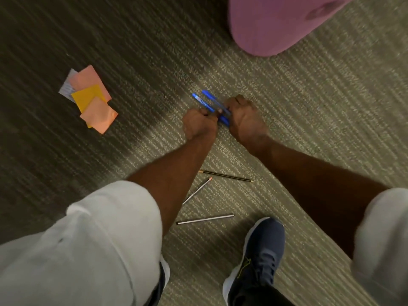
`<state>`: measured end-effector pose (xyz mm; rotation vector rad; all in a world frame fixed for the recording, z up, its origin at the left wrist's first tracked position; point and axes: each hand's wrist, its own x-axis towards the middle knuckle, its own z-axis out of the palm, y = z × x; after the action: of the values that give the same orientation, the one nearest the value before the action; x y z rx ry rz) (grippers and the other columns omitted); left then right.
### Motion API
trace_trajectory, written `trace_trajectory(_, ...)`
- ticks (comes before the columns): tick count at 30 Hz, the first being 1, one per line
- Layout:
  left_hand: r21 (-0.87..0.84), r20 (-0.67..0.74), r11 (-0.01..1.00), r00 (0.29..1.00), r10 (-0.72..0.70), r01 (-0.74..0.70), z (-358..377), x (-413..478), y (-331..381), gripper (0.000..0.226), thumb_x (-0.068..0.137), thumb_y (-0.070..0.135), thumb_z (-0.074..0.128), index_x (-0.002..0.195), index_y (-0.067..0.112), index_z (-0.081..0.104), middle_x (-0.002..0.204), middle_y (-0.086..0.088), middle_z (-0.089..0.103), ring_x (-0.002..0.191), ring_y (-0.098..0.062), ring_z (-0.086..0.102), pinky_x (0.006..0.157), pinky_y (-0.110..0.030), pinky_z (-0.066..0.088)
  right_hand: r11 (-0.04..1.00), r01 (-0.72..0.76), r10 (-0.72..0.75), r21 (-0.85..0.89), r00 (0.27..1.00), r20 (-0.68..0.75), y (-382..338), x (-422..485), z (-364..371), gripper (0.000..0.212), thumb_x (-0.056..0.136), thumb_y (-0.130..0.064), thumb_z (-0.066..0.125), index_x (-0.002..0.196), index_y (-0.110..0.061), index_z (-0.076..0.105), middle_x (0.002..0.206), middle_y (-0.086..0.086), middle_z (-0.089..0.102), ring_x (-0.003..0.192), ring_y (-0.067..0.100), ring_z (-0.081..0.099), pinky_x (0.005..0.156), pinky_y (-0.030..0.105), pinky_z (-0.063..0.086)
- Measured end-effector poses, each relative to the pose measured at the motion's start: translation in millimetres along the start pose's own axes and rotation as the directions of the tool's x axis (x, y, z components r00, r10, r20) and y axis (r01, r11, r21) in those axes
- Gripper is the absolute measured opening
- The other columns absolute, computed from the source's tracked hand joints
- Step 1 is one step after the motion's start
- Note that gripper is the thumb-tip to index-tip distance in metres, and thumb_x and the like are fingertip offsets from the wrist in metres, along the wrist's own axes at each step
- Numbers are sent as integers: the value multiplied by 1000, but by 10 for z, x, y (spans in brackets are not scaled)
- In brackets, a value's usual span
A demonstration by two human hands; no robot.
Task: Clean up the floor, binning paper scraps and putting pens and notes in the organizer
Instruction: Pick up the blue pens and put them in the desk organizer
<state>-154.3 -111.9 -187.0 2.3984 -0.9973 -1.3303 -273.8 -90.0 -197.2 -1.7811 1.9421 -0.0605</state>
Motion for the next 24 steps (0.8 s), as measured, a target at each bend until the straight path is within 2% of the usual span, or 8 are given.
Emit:
trace_trajectory(4, 15, -28, 999, 999, 30, -30, 26, -33, 78, 29, 76, 33, 79, 98, 15, 71, 102, -5, 73, 95, -23, 68, 74, -22, 46, 988, -65, 67, 141, 998, -8, -71, -65, -58, 24, 95, -24, 57, 112, -9, 62, 111, 15, 62, 97, 36, 61, 81, 41, 49)
trace_trajectory(8, -25, -1, 995, 995, 95, -95, -148, -151, 169, 25, 80, 35, 75, 94, 16, 69, 88, 0, 71, 76, -18, 65, 67, -22, 49, 961, -96, 102, 261, 995, -10, -217, -200, -233, 30, 93, -25, 58, 118, -9, 62, 110, 15, 61, 93, 32, 59, 82, 37, 48)
trace_trajectory(11, -59, 43, 991, 991, 125, -123, -508, -280, 158, 21, 82, 33, 69, 93, 15, 70, 86, -7, 75, 74, -24, 71, 71, -37, 61, 971, -36, 40, 236, 999, -10, -414, -333, -554, 34, 88, -11, 57, 122, -12, 58, 111, 8, 55, 85, 16, 48, 75, 26, 42)
trace_trajectory(12, -43, 56, 988, 987, 147, -145, -675, -335, 155, 21, 83, 28, 69, 96, 12, 72, 87, -8, 75, 75, -24, 71, 71, -35, 61, 972, -15, 18, 235, 1000, -12, -509, -389, -696, 32, 88, -9, 56, 120, -12, 57, 111, 6, 53, 85, 14, 47, 74, 25, 40)
trace_trajectory(15, -40, 47, 971, 970, 238, -236, -1276, -573, 217, 26, 78, 17, 72, 101, 6, 71, 87, -8, 71, 76, -18, 64, 69, -20, 54, 966, 93, -90, 240, 996, -22, -862, -556, -1189, 31, 83, -4, 56, 113, -10, 58, 111, 7, 52, 87, 18, 51, 75, 29, 45)
trace_trajectory(18, -179, 64, 952, 962, 265, -250, -1980, -876, 467, 27, 72, 9, 81, 95, 4, 68, 84, -13, 70, 67, -14, 64, 75, -34, 58, 939, 223, -229, 260, 973, -8, -1350, -659, -1713, 32, 76, -3, 58, 107, -11, 61, 105, 8, 59, 90, 26, 58, 79, 36, 49)
trace_trajectory(21, -238, 76, 936, 955, 285, -261, -2652, -1241, 835, 28, 71, 4, 85, 92, 6, 66, 77, -2, 67, 57, 10, 58, 64, -9, 48, 902, 302, -327, 309, 945, 30, -1934, -737, -2274, 31, 73, 3, 59, 101, -8, 62, 96, 12, 64, 88, 32, 61, 80, 37, 47)
trace_trajectory(24, -349, 51, 903, 957, 285, -250, -3308, -1501, 1169, 38, 67, 5, 87, 84, 23, 59, 73, 0, 67, 63, -3, 61, 67, -25, 50, 892, 291, -324, 346, 945, 42, -2511, -796, -2826, 25, 77, 1, 57, 99, -9, 60, 92, 12, 66, 85, 35, 62, 74, 39, 46)
